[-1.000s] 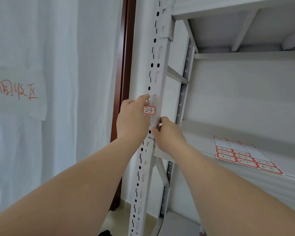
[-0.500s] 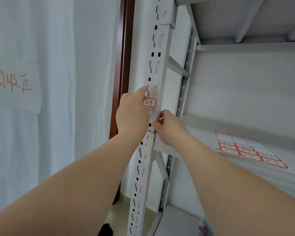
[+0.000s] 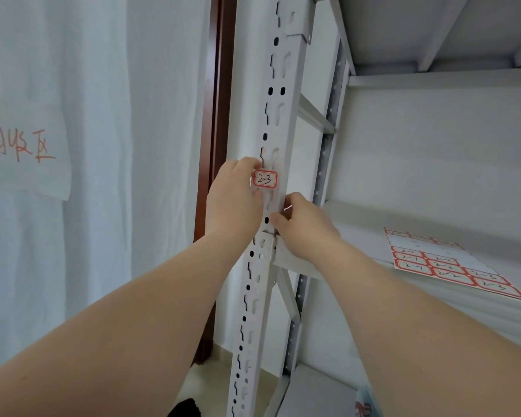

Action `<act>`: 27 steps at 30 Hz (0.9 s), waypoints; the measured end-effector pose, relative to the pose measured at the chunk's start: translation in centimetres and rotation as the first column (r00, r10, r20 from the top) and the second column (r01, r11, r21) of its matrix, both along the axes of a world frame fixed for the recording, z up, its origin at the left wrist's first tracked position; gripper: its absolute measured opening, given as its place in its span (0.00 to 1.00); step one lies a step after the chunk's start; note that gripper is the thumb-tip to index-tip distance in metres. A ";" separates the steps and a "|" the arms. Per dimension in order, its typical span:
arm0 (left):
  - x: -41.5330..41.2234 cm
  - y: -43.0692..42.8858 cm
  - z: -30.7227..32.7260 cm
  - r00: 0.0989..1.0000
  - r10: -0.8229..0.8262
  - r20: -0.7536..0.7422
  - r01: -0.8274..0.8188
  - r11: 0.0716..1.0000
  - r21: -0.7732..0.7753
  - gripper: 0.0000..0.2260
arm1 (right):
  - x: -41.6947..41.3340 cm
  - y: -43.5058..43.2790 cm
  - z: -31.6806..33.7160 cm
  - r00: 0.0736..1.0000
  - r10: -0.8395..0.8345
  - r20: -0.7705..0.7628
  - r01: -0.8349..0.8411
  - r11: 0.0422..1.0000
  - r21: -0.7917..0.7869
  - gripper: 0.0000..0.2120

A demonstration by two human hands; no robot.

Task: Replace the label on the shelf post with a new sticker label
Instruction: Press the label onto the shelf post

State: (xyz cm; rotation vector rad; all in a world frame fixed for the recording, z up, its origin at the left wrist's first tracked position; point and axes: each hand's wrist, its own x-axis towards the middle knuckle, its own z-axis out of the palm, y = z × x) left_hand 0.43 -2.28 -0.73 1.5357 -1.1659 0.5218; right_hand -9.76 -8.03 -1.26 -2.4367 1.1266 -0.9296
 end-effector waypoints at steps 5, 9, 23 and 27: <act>-0.2 0.0 0.7 0.999 -0.046 0.024 0.046 0.999 -0.022 0.15 | -0.1 -0.2 0.0 1.000 -0.002 0.000 0.002 1.000 -0.016 0.12; -0.2 0.3 1.1 0.996 -0.083 -0.037 0.083 0.997 -0.009 0.15 | -0.1 -0.2 -0.1 1.000 -0.004 0.000 0.004 1.000 -0.020 0.12; -0.1 0.4 1.5 0.996 -0.088 -0.029 0.089 0.995 0.042 0.11 | 0.0 -0.1 0.0 1.000 -0.018 -0.007 0.018 0.999 -0.027 0.12; -0.2 0.3 1.4 0.999 -0.026 0.035 0.022 0.995 0.098 0.10 | 0.0 0.0 -0.1 1.000 -0.028 -0.011 0.028 0.999 -0.036 0.11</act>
